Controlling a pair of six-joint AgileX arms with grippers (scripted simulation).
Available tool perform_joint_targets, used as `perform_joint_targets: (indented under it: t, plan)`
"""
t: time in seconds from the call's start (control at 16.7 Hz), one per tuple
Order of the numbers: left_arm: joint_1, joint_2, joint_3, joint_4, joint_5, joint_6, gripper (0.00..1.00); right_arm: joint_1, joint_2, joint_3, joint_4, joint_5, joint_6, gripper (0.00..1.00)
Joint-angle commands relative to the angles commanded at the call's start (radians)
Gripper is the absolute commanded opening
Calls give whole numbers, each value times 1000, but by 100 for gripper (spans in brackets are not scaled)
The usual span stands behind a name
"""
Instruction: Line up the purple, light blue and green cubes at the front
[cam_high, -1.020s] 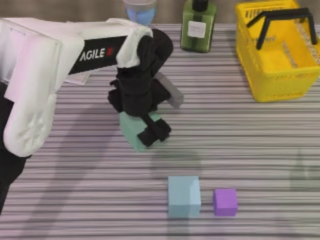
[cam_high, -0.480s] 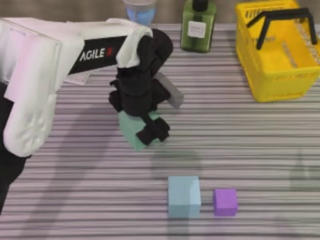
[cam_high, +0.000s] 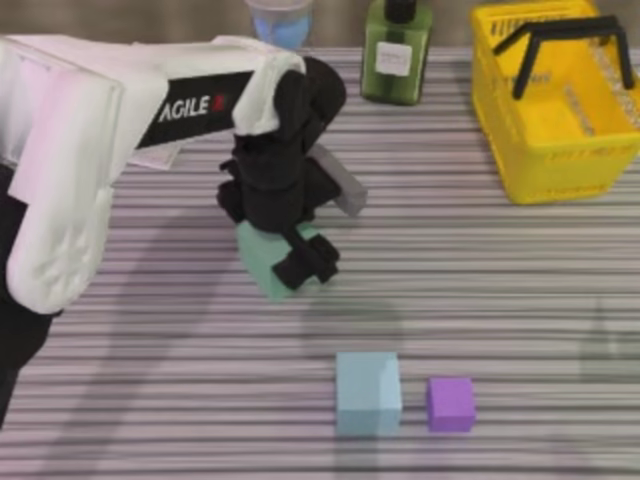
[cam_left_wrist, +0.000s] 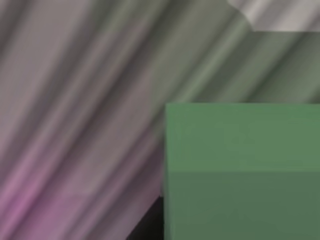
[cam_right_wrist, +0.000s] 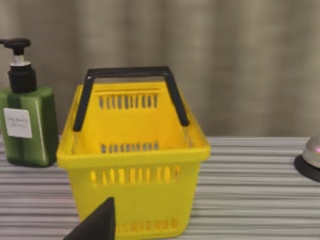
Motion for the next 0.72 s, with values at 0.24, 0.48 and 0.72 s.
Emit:
perform_joint_targets:
  t: [0.24,0.48,0.72]
  plan:
    - [4,-25,69,-95,-1,3,0,0,0,0,0,0,0,100]
    - [17,-62,148,-214,-1,-1,0,0,0,0,0,0,0,100]
    - [19,-69,159,-228,-1,-2,0,0,0,0,0,0,0,100]
